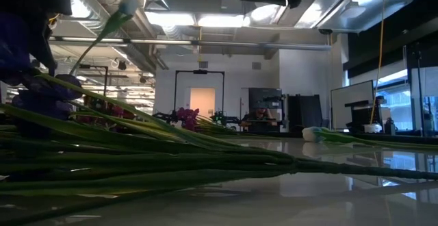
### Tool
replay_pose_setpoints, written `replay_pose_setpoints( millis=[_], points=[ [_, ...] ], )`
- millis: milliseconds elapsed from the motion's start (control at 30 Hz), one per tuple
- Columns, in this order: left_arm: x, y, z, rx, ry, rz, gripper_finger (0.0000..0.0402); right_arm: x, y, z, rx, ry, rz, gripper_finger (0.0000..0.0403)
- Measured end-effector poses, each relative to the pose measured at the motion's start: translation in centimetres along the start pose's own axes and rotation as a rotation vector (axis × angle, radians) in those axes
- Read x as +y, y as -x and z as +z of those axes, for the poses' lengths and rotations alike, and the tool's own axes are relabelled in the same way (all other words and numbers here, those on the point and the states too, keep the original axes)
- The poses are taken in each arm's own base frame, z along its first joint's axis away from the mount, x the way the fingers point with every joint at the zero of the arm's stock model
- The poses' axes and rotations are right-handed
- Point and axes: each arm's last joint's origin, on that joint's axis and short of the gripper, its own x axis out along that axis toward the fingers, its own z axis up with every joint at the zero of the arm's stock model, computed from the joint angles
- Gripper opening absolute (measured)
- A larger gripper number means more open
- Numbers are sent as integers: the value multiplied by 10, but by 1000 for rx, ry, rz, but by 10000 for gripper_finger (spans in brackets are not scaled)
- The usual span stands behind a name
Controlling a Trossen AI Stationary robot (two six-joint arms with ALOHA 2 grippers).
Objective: Sort flowers into vase by color
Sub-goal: Adjust the transparent vase, then put the white flower into the transparent vase
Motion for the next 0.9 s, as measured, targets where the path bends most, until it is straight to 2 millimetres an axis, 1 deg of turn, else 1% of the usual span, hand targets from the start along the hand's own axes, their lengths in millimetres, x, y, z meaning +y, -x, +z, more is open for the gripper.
replay_pose_setpoints(
  millis=[100,167,267,400,533,600,700,833,900],
  points=[
    [1,0,1,22,-15,-7,144,0,0,0,3,2,0,225],
    [2,3,3,39,-18,-30,144,0,0,-1,6,5,0,225],
    [7,12,3,115,-3,-69,144,0,0,-1,7,-13,0,225],
    [12,24,6,174,20,-126,144,0,0,-1,8,-18,0,225],
    [15,41,13,167,50,-212,144,1,0,-2,13,-12,13,225],
    [15,52,21,116,75,-268,144,6,3,3,10,-8,23,225],
    [11,70,38,-40,98,-399,144,14,8,13,21,12,-4,225],
    [-1,85,59,-291,37,-576,144,18,13,19,143,23,-82,225],
    [-7,89,66,-370,-10,-626,144,17,15,19,222,-5,-101,225]
  ],
)
